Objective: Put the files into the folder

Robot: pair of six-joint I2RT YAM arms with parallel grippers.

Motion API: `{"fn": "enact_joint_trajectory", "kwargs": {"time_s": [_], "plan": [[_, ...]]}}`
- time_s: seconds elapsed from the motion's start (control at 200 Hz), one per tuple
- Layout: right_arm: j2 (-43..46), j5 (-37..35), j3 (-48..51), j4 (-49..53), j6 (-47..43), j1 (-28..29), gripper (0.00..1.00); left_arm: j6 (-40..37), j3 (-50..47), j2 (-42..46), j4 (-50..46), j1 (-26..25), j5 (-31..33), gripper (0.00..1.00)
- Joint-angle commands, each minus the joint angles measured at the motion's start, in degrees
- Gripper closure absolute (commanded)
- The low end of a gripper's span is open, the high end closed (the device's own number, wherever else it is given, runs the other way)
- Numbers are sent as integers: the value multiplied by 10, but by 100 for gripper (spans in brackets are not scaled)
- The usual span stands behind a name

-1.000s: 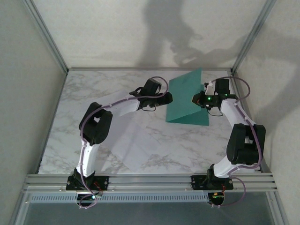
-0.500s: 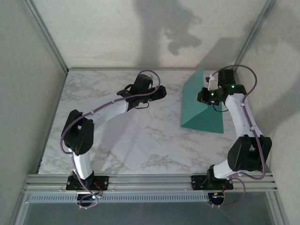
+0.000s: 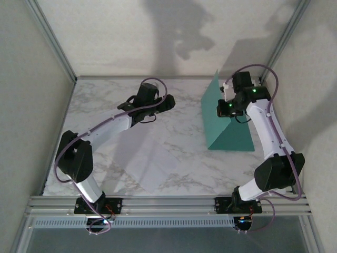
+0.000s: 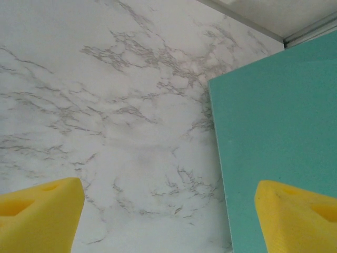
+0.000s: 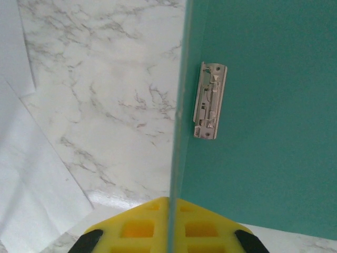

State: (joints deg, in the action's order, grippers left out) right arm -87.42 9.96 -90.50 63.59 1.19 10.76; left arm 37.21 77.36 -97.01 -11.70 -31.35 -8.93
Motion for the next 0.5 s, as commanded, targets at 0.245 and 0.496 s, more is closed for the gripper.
{"fn": "enact_joint_trajectory", "kwargs": {"time_s": [0.245, 0.496], "plan": [[-49, -41, -40, 18, 1, 47, 87, -13, -50, 56, -4, 33, 6, 15], [-84, -36, -55, 13, 21, 74, 80, -9, -72, 78, 6, 50, -2, 15]]}}
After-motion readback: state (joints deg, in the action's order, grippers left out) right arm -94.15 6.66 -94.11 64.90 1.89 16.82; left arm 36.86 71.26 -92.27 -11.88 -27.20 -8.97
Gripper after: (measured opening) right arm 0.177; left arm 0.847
